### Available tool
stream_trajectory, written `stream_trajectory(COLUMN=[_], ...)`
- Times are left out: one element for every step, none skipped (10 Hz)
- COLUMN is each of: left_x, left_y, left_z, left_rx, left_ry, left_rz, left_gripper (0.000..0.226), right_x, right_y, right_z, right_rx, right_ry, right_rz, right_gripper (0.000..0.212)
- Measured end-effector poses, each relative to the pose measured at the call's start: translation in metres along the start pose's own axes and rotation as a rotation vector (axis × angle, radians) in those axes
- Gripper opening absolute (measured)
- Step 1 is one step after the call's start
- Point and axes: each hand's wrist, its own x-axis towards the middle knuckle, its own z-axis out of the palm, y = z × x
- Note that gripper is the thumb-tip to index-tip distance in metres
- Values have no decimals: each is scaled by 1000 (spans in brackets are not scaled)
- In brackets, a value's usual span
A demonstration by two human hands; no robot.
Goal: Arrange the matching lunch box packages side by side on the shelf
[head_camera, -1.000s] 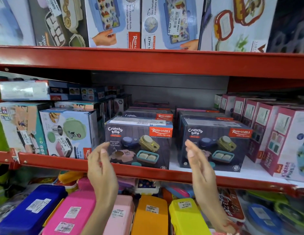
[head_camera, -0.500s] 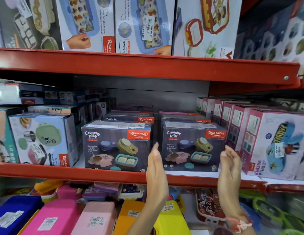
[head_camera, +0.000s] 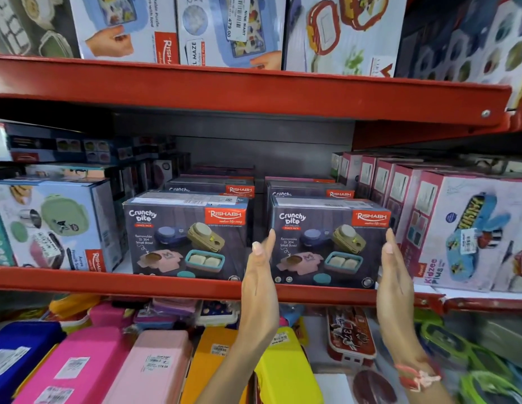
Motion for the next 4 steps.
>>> stream_trajectory(left_x=[-1, 0, -2, -6], left_y=[-1, -5, -6, 0], left_z=[1, -1, -4, -8], left_rx=[-23, -2, 51, 189], left_ry=[9, 18, 26, 65], left_rz=[20, 32, 70, 142], left_gripper=[74, 69, 65, 46], right_x=[-5, -8, -8, -8], right_y=[-3, -5, -4, -1], right_z=[-1, -1, -1, 0], right_rx=[-12, -49, -50, -202], right_ry=[7, 5, 4, 90], right_rz=[-35, -68, -73, -133], right_gripper=[57, 54, 53, 53])
